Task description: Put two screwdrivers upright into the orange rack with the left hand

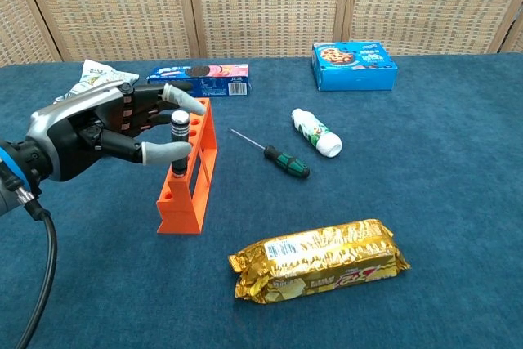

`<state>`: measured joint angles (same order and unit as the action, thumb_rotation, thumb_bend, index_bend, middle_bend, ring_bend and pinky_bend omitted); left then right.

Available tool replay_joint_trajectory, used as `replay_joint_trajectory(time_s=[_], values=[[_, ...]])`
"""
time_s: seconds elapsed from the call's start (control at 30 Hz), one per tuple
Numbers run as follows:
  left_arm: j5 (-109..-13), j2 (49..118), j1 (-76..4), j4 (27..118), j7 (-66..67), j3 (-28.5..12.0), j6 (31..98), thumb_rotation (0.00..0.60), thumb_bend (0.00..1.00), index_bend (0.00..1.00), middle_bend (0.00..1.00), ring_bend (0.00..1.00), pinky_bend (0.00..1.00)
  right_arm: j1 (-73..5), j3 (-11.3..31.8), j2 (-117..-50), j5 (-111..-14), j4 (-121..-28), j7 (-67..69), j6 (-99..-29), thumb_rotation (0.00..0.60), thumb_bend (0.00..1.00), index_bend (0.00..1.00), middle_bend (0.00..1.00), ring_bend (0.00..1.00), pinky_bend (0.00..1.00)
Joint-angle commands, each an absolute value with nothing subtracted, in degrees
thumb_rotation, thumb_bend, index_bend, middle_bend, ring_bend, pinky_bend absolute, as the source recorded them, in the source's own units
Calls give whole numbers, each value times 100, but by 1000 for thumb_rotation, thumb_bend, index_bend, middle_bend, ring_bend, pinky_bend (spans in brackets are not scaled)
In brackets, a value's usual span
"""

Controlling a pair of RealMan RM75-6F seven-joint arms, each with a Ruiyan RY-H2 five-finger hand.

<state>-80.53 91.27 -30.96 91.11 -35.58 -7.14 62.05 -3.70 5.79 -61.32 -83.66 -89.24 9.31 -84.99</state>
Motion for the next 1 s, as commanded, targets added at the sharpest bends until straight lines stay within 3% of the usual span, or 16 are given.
replay_joint_trajectory(time_s=[0.03,0.27,0.47,0.53,0.6,0.67,0.7,0.8,1.0], values=[[-8100,9109,-3073,9129,-3518,-708,6261,600,217,318,0,0,0,-369,579,-6132,-8367,-8923,930,-8501,600,0,0,0,0,0],[-8292,8965,-2976,9289,-3429,-699,6532,600,166,29,0,0,0,-361,576,-6129,-8370,-8926,928,-8512,600,0,0,0,0,0],[-8646,8535,-2881,9613,-2560,-706,6961,600,179,0,0,0,0,-355,572,-6128,-8377,-8923,934,-8521,600,0,0,0,0,0],[-8660,8197,-2913,9915,-1965,-695,6880,600,288,3,0,0,0,-354,570,-6127,-8384,-8927,936,-8524,600,0,0,0,0,0],[-8634,7865,-2973,10235,-1512,-689,6720,600,674,110,0,0,0,-352,569,-6127,-8386,-8927,934,-8527,600,0,0,0,0,0],[-8600,7512,-3049,10646,-1169,-727,6571,600,942,243,0,0,0,-352,568,-6129,-8391,-8930,929,-8531,600,0,0,0,0,0],[-8629,7382,-3096,10781,-1025,-747,6516,600,994,302,0,0,0,-351,566,-6129,-8396,-8932,926,-8535,600,0,0,0,0,0],[-8676,7104,-3222,10998,-399,-793,6377,600,1000,402,0,0,0,-346,559,-6133,-8411,-8939,908,-8547,600,0,0,0,0,0],[-8521,6699,-3565,11417,101,-857,5792,600,1000,440,0,0,0,-352,560,-6148,-8397,-8934,870,-8533,600,0,0,0,0,0]])
